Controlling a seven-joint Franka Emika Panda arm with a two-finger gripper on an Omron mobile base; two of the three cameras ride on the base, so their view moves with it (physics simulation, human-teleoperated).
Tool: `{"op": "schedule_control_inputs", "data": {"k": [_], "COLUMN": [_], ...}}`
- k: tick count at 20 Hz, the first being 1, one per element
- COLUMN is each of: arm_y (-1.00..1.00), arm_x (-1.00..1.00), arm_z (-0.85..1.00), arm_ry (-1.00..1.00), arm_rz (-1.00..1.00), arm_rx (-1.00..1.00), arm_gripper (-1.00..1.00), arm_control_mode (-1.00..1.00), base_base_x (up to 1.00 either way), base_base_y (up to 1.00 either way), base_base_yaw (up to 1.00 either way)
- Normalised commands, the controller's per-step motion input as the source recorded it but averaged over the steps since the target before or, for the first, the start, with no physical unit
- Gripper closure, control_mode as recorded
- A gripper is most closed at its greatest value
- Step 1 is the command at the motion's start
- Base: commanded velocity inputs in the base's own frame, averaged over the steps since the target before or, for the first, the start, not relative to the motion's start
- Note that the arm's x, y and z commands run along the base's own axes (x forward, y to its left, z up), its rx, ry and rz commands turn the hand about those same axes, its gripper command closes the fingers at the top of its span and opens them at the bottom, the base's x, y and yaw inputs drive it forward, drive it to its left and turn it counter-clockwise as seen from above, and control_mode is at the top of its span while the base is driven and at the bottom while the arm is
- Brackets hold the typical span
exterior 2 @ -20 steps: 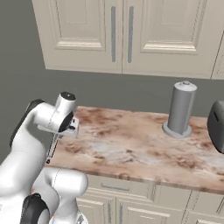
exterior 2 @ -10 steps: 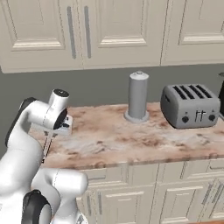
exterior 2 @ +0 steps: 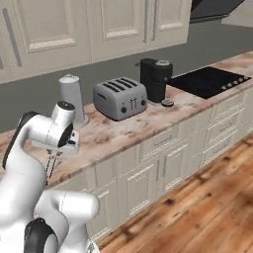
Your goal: Pick up the tongs from the counter and place them near the plate next to the oven.
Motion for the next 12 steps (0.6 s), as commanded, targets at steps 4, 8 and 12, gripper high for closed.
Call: {"op": "schedule_control_inputs", "data": {"k": [4,8,12], "arm_y": [0.00,0.00,0.00], "arm_x": [0.00,0.00,0.00], "arm_z": [0.00,0.00,0.00], "arm_ry": [0.00,0.00,0.00], "arm_rz": [0.00,0.00,0.00], "arm_rx": [0.00,0.00,0.00], "arm_gripper": [1.00,1.00,1.00], "arm_control_mode": [1.00,1.00,1.00], "base_base_x": [0.00,0.00,0.00], "base_base_y": [-0.02,-0.01,-0.01], "base_base_yaw": [-0.93,-0.93,-0.93]}}
